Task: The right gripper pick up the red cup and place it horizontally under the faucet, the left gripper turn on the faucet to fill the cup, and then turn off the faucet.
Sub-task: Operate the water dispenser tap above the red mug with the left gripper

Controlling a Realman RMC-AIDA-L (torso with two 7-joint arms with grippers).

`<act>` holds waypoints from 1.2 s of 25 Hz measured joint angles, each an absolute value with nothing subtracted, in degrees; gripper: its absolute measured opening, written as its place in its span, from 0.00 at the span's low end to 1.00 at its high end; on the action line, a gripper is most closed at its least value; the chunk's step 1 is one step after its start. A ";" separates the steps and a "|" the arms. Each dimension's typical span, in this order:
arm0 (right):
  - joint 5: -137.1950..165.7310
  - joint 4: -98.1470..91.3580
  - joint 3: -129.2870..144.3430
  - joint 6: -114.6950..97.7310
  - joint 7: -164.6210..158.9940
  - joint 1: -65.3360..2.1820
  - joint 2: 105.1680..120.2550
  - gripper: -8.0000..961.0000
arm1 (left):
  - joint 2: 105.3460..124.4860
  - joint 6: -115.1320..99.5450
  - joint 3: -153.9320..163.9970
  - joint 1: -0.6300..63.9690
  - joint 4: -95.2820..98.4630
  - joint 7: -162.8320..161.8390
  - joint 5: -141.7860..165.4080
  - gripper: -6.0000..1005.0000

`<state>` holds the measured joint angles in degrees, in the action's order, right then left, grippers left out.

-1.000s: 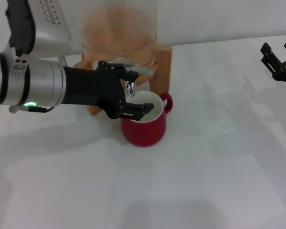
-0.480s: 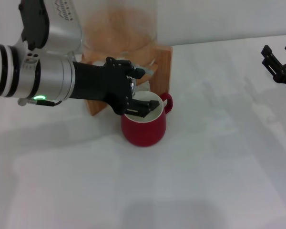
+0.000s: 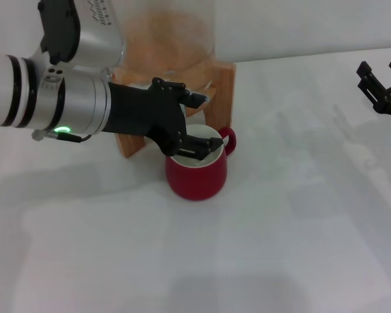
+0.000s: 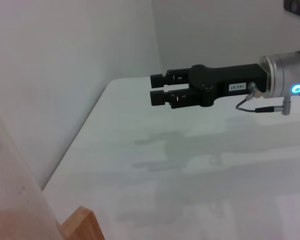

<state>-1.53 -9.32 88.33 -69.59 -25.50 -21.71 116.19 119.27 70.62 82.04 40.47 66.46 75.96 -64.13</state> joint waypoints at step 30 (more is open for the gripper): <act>-1.83 -9.67 88.30 -69.41 -25.22 -22.05 116.19 0.71 | 119.26 69.44 82.00 44.59 62.79 78.05 -64.19 0.81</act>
<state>-1.83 -9.67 88.30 -69.41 -25.22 -22.05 116.19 119.26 69.44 82.00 44.59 62.79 78.05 -64.19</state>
